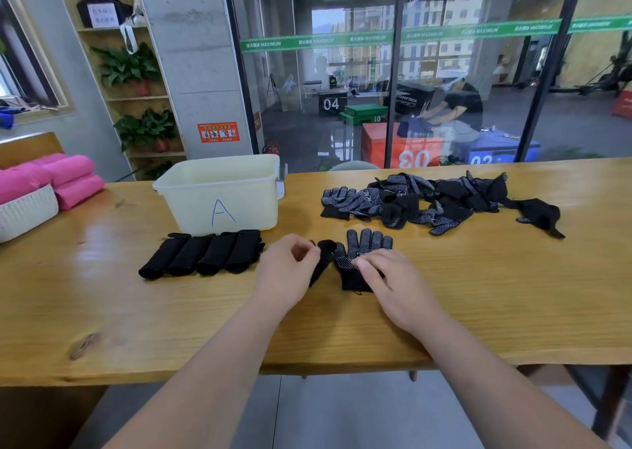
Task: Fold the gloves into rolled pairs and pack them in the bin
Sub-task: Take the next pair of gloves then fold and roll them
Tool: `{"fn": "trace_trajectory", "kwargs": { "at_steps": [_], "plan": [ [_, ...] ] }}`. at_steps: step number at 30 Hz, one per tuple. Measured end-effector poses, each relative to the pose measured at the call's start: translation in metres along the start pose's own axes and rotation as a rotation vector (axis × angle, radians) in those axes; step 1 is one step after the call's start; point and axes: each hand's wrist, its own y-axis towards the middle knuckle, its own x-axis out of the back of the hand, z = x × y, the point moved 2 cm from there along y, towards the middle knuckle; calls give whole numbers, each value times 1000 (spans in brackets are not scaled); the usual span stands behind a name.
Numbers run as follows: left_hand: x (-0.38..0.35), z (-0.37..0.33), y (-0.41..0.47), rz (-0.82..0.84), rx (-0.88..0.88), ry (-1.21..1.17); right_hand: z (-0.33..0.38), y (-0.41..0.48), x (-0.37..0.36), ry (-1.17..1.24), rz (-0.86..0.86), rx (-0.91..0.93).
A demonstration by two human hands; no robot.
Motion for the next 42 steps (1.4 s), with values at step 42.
{"fn": "trace_trajectory", "kwargs": {
  "at_steps": [42],
  "plan": [
    [-21,37,0,315,-447,564,-49,9,29,511,-306,-547]
  ]
}}
